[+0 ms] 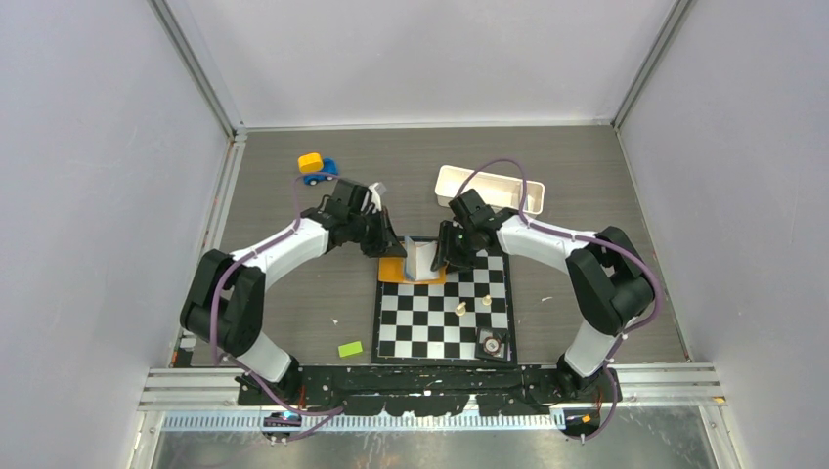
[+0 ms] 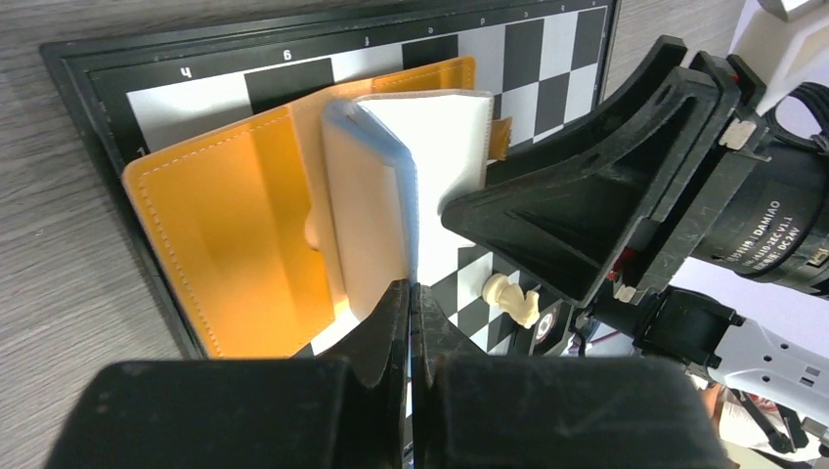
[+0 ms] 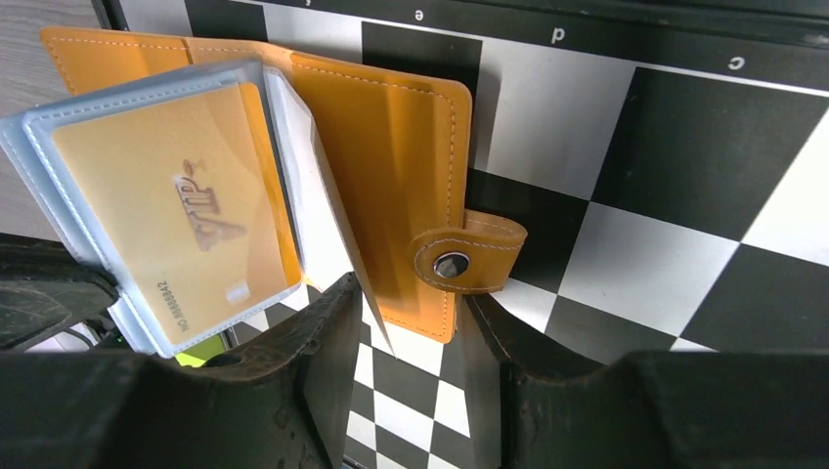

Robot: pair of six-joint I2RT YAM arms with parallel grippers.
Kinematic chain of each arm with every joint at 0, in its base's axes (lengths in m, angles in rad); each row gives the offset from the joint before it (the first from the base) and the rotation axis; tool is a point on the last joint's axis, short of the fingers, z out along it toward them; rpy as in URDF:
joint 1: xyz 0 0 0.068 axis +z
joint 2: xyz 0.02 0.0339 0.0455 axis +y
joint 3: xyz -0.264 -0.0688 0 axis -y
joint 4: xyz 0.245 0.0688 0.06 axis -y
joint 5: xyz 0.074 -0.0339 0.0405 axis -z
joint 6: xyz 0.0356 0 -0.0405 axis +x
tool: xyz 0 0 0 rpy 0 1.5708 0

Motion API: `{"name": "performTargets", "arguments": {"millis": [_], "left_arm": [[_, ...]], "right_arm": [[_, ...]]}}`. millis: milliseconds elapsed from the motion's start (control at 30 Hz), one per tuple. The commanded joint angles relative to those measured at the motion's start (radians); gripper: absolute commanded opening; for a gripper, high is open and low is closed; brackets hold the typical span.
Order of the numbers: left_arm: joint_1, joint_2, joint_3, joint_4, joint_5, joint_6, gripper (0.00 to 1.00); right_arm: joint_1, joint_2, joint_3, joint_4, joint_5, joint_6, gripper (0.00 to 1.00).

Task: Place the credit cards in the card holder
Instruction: Turn over the card slot in the card holder.

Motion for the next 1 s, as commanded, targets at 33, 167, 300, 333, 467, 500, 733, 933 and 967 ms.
{"name": "performTargets", "arguments": {"millis": [33,167,300,333,467,500,733,933,967], "left_arm": [[-0.019,0.01,0.042,0.023,0.018,0.004,0.0],[-0.025,0.015,0.045,0.036,0.018,-0.002,0.0],[-0.027,0.023,0.045,0.038,0.016,-0.004,0.0],[-0.027,0.026,0.043,0.039,0.014,-0.002,0.0],[-0.027,0.036,0.04,0.047,0.017,-0.001,0.0],[-0.027,0.039,0.04,0.049,0.018,-0.003,0.0],[-0.027,0.042,0.03,0.064,0.016,-0.006,0.0],[-0.027,0.035,0.023,0.068,0.009,-0.002,0.0],[-0.027,0.035,0.022,0.069,0.009,-0.002,0.0]], "right_arm": [[0.005,0.031,-0.01,0.061,-0.03,0.02,0.44],[0.006,0.043,-0.015,0.066,-0.034,0.024,0.43],[0.006,0.046,-0.017,0.066,-0.032,0.025,0.42],[0.006,0.047,-0.017,0.066,-0.032,0.025,0.42],[0.006,0.05,-0.017,0.066,-0.032,0.027,0.42],[0.006,0.051,-0.017,0.066,-0.032,0.028,0.42],[0.006,0.054,-0.017,0.066,-0.033,0.03,0.42],[0.006,0.048,-0.018,0.065,-0.022,0.03,0.42],[0.006,0.045,-0.019,0.064,-0.019,0.03,0.42]]}}
